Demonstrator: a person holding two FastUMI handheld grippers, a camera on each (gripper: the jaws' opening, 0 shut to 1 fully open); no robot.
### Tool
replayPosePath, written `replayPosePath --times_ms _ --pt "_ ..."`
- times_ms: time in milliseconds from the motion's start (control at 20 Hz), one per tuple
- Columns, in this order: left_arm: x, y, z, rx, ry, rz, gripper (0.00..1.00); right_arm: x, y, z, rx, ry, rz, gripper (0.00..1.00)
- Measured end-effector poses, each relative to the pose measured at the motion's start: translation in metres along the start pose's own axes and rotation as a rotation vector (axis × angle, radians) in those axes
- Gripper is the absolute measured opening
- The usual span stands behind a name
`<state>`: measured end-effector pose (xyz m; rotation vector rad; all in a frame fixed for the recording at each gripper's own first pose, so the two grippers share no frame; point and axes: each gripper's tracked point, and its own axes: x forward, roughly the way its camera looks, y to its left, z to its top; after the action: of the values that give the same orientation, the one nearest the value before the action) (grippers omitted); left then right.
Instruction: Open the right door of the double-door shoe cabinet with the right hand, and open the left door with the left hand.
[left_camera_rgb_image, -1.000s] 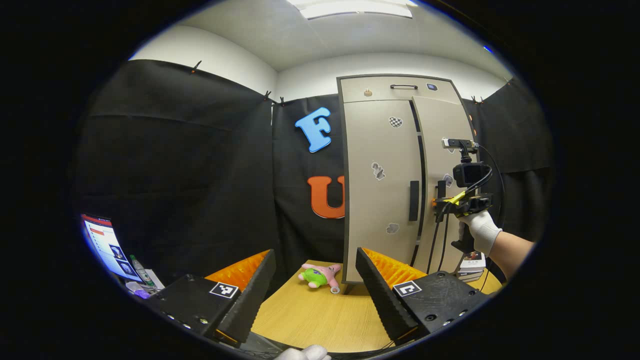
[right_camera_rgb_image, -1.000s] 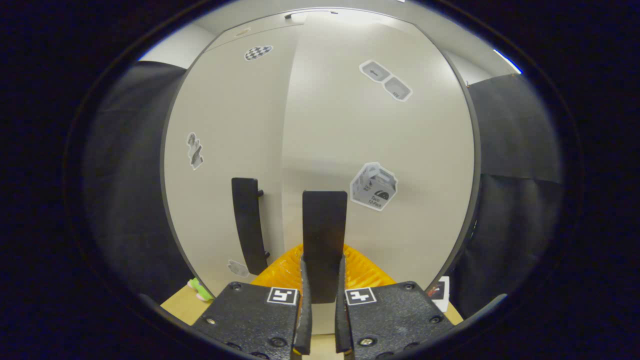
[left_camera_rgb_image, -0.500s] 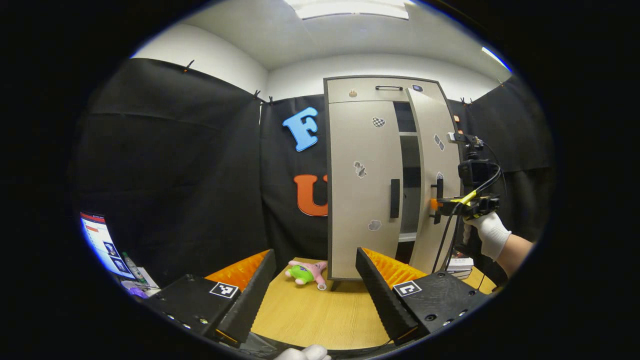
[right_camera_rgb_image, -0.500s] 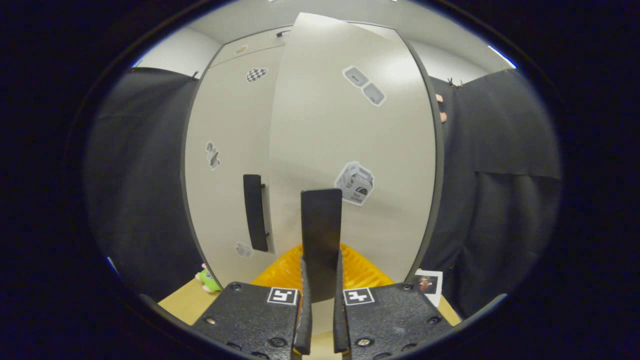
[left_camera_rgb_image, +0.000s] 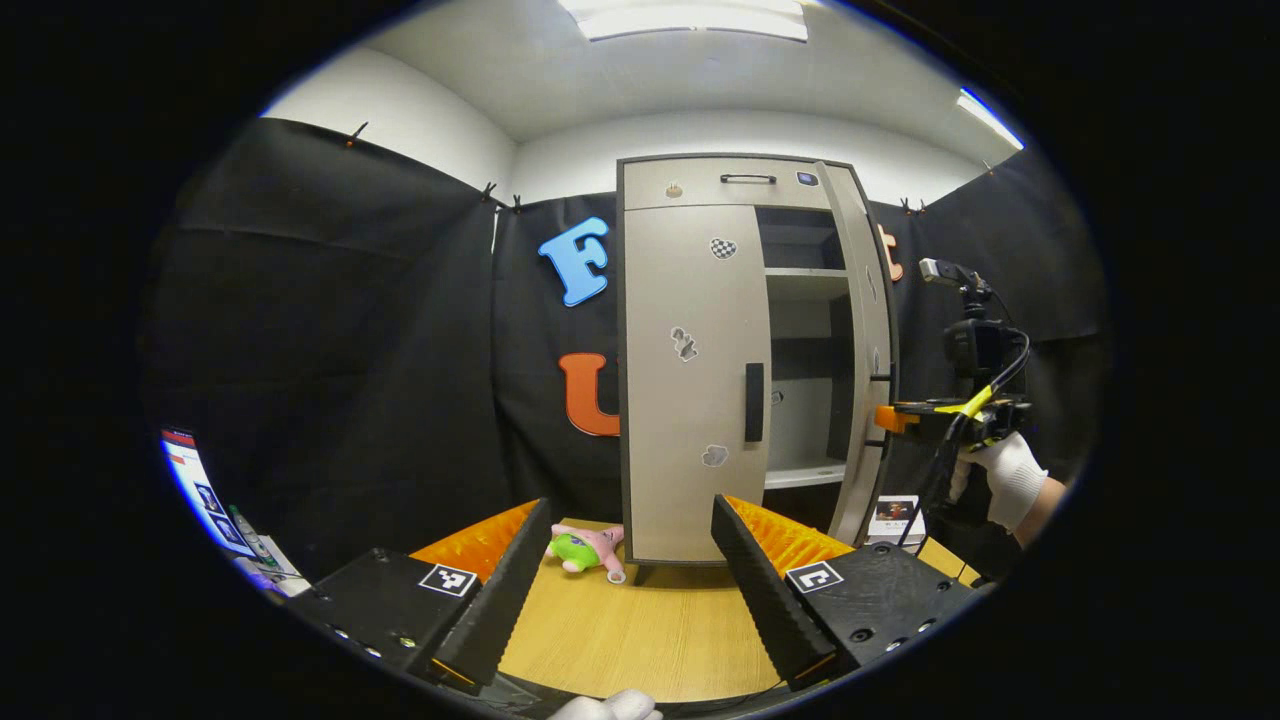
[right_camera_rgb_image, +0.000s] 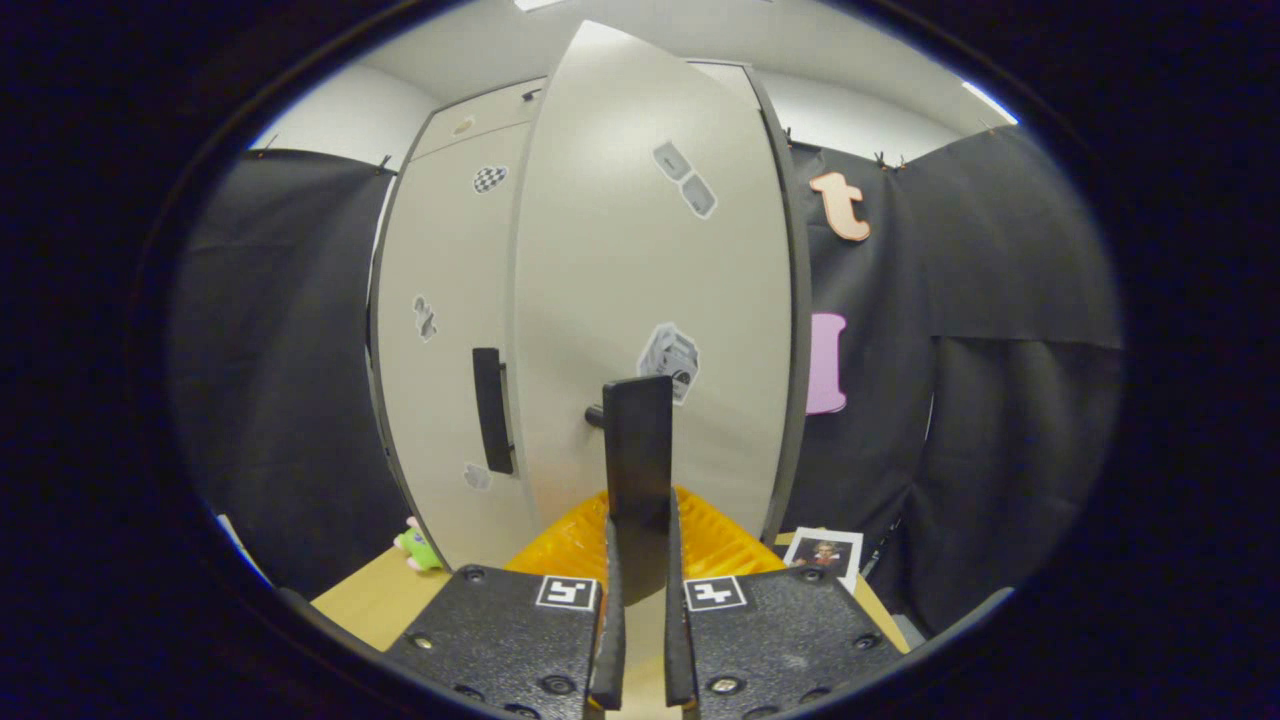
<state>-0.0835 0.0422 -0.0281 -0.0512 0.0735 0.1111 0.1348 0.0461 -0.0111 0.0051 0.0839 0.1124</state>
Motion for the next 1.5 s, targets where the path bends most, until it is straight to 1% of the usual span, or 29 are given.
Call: replayPosePath --times_ms 300,450,600,850,1100,1150,1200,1350,1500 --pt "0.008 -0.037 -0.004 -0.002 0.017 -0.059 0.96 -0.025 -0.04 -0.002 -0.011 0.004 -0.036 0.15" --pt "0.01 -0.055 -0.004 -0.003 0.021 -0.084 0.96 -0.033 -0.065 -0.002 -0.012 0.006 -0.069 0.12" --pt "0.01 -0.073 -0.004 -0.004 0.024 -0.106 0.96 -0.036 -0.091 -0.001 -0.049 0.004 -0.104 0.05" --pt "0.01 -0.093 -0.001 -0.012 0.022 -0.12 0.96 -0.038 -0.116 0.0 -0.05 0.009 -0.09 0.04" --pt "0.01 -0.106 0.001 -0.019 0.021 -0.118 0.96 -0.038 -0.137 -0.001 -0.039 0.005 -0.095 0.04" --pt "0.01 -0.108 0.001 -0.015 0.023 -0.116 0.96 -0.039 -0.139 0.0 -0.03 0.006 -0.089 0.01" --pt "0.01 -0.109 0.001 -0.013 0.023 -0.115 0.96 -0.039 -0.14 -0.001 -0.019 0.007 -0.078 0.04" --pt "0.012 -0.115 0.001 -0.008 0.025 -0.115 0.96 -0.04 -0.142 0.0 -0.017 0.0 -0.072 0.04" --pt "0.013 -0.116 0.002 -0.002 0.026 -0.112 0.96 -0.042 -0.142 0.0 -0.013 -0.001 -0.082 0.04"
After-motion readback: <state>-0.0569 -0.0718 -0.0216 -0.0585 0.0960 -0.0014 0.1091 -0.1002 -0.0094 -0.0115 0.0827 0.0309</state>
